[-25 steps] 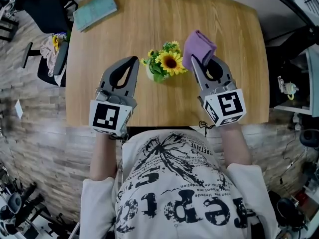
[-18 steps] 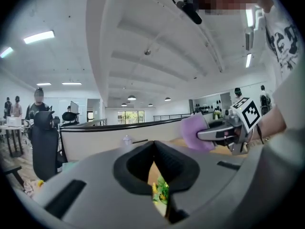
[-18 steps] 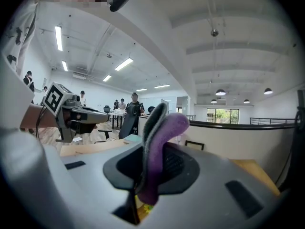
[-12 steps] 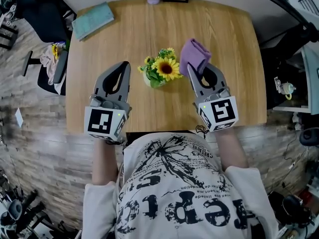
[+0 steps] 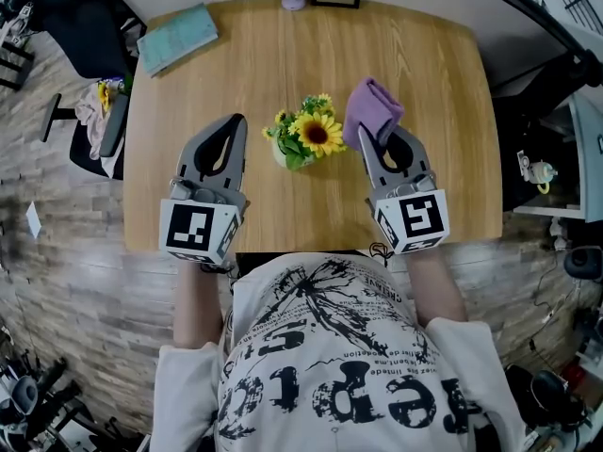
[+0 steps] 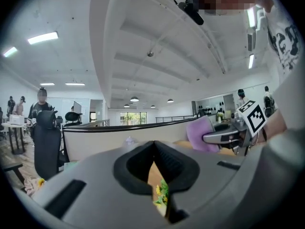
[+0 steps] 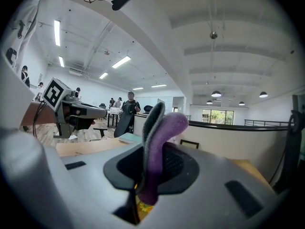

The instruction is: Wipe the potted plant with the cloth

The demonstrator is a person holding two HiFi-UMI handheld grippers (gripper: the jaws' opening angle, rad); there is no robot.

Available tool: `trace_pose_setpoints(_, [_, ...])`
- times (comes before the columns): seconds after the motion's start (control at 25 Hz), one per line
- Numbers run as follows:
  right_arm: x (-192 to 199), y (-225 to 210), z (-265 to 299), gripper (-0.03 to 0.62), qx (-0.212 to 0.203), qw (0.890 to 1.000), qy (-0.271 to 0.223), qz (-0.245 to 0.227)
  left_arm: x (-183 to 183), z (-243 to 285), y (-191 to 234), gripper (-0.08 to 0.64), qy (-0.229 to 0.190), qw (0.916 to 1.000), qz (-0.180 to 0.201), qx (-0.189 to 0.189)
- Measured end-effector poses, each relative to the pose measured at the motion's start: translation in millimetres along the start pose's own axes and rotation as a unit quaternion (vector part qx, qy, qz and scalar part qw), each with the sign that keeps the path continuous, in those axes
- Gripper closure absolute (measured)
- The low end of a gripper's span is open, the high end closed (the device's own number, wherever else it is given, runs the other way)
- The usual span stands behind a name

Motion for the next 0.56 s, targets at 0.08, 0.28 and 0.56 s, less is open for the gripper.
trace_pose_setpoints(0.08, [0.6, 1.1, 0.8, 0.532, 0.003, 1.000, -0.001, 0.004, 0.5, -0.4, -0.3, 0.555, 0.002, 1.0000, -0.001, -0.002])
trace_pose_setpoints(0.28, [2.1, 1.8, 1.2, 0.532, 0.006, 1.000, -0.005, 0.021, 0.9, 0.7, -1.6, 0.557, 0.005, 1.0000, 0.004, 0.003])
trace_pose_setpoints(0.56, [2.8, 1.3, 4.0, 0.532, 0.009, 1.000, 0.001, 0.023, 1.3, 1.0, 4.0, 0.557, 0.004, 1.0000, -0.001, -0.006])
Point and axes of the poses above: the fingertips, and each gripper's own axes: z forward along the fingers, y to its left, x out of its underside, the point moved 10 cm from there along -z, backward along the fingers, and after that the axes turned 7 degrees about z, right-handed, at the moved point
